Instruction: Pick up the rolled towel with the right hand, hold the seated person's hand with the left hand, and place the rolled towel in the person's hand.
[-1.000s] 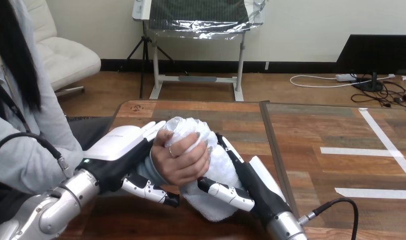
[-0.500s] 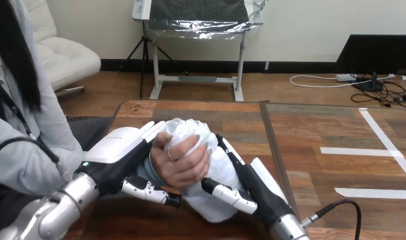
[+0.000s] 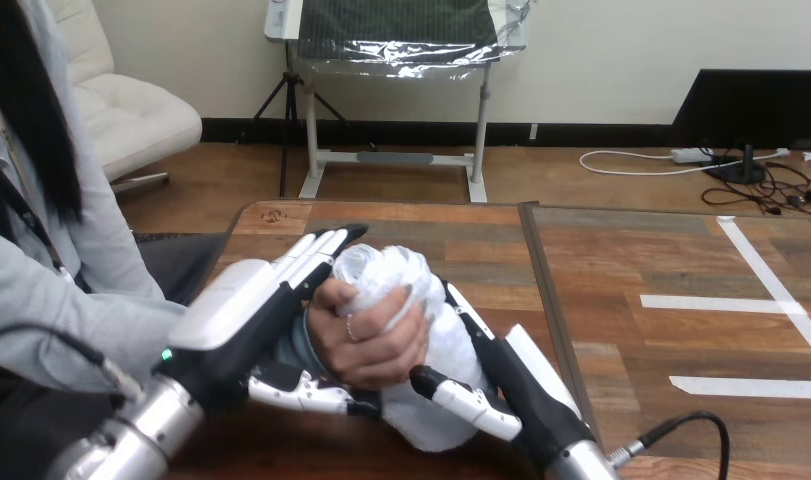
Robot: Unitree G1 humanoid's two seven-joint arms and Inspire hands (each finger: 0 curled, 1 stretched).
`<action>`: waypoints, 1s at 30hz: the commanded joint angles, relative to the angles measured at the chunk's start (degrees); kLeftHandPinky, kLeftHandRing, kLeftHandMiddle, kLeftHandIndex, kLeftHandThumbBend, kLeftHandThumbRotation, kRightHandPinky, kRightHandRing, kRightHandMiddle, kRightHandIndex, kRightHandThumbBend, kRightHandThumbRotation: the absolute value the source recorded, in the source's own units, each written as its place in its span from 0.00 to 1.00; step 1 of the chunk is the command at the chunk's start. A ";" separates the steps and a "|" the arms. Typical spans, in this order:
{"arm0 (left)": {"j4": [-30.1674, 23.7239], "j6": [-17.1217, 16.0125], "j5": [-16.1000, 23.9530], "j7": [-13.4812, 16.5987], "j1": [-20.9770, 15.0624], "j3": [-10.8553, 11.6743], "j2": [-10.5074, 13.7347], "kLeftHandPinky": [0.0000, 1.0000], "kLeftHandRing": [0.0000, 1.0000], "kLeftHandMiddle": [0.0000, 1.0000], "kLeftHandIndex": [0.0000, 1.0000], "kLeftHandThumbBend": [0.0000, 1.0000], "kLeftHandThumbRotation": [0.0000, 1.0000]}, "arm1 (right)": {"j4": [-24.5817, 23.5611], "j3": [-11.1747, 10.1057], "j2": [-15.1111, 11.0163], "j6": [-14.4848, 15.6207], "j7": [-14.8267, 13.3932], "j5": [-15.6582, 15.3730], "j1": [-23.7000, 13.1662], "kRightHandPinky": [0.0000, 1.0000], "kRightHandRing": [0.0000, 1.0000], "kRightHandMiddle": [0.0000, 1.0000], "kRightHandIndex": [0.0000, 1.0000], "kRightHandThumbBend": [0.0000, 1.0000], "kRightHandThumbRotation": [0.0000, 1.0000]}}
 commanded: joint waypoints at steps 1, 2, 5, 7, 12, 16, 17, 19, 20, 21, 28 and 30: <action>-1.15 -3.52 -1.54 1.93 -0.67 1.62 -2.15 0.98 1.00 1.00 1.00 1.00 0.55 | -4.11 0.55 -0.60 -2.44 0.89 0.74 -0.21 1.00 1.00 1.00 1.00 1.00 0.92; -1.09 -4.27 -1.58 2.37 -0.39 1.76 -2.42 0.98 1.00 1.00 1.00 1.00 0.55 | -4.35 0.56 -0.67 -2.75 0.93 0.83 0.03 1.00 1.00 1.00 1.00 1.00 0.92; -1.13 -5.62 -1.36 3.39 0.22 2.06 -3.04 0.98 1.00 1.00 1.00 1.00 0.55 | -4.91 0.54 -0.95 -3.29 1.23 1.18 0.56 1.00 1.00 1.00 1.00 1.00 0.93; -1.11 -6.36 -1.05 4.03 0.52 2.30 -3.34 0.98 1.00 1.00 1.00 1.00 0.55 | -5.29 0.56 -1.10 -3.38 1.43 1.34 0.86 1.00 1.00 1.00 1.00 1.00 0.93; -1.43 -8.39 -0.92 4.86 1.64 2.93 -4.09 0.98 1.00 1.00 1.00 1.00 0.56 | -6.61 0.64 -1.42 -3.48 1.96 1.63 1.95 1.00 1.00 1.00 1.00 1.00 0.95; -1.77 -9.13 -1.12 4.71 2.37 3.25 -4.37 0.99 1.00 1.00 1.00 1.00 0.57 | -7.20 0.60 -1.48 -3.55 2.30 1.80 2.55 1.00 1.00 1.00 1.00 1.00 0.96; -1.82 -9.43 -1.12 4.72 2.57 3.32 -4.42 0.99 1.00 1.00 1.00 1.00 0.57 | -7.26 0.61 -1.51 -3.68 2.32 1.80 2.71 1.00 1.00 1.00 1.00 1.00 0.97; -1.77 -9.83 -1.05 4.72 2.73 3.46 -4.50 0.99 1.00 1.00 1.00 1.00 0.59 | -7.35 0.60 -1.54 -3.78 2.35 1.78 2.89 1.00 1.00 1.00 1.00 1.00 0.98; -1.69 -10.19 -1.10 4.71 2.86 3.52 -4.55 1.00 1.00 1.00 1.00 1.00 0.59 | -7.23 0.61 -1.61 -4.01 2.31 1.69 2.99 1.00 1.00 1.00 1.00 1.00 0.98; -1.61 -10.44 -1.13 4.68 2.92 3.59 -4.59 1.00 1.00 1.00 1.00 1.00 0.59 | -7.14 0.61 -1.66 -4.15 2.29 1.63 3.04 1.00 1.00 1.00 1.00 1.00 0.98; -1.15 -11.72 -1.66 4.23 3.50 3.90 -4.84 0.98 1.00 1.00 1.00 1.00 0.61 | -6.91 0.55 -1.85 -4.35 2.38 1.52 3.57 1.00 1.00 1.00 1.00 1.00 1.00; -0.91 -12.19 -1.96 3.96 3.58 3.89 -4.87 0.98 1.00 1.00 1.00 1.00 0.61 | -6.84 0.54 -1.87 -4.39 2.36 1.51 3.66 1.00 1.00 1.00 1.00 1.00 1.00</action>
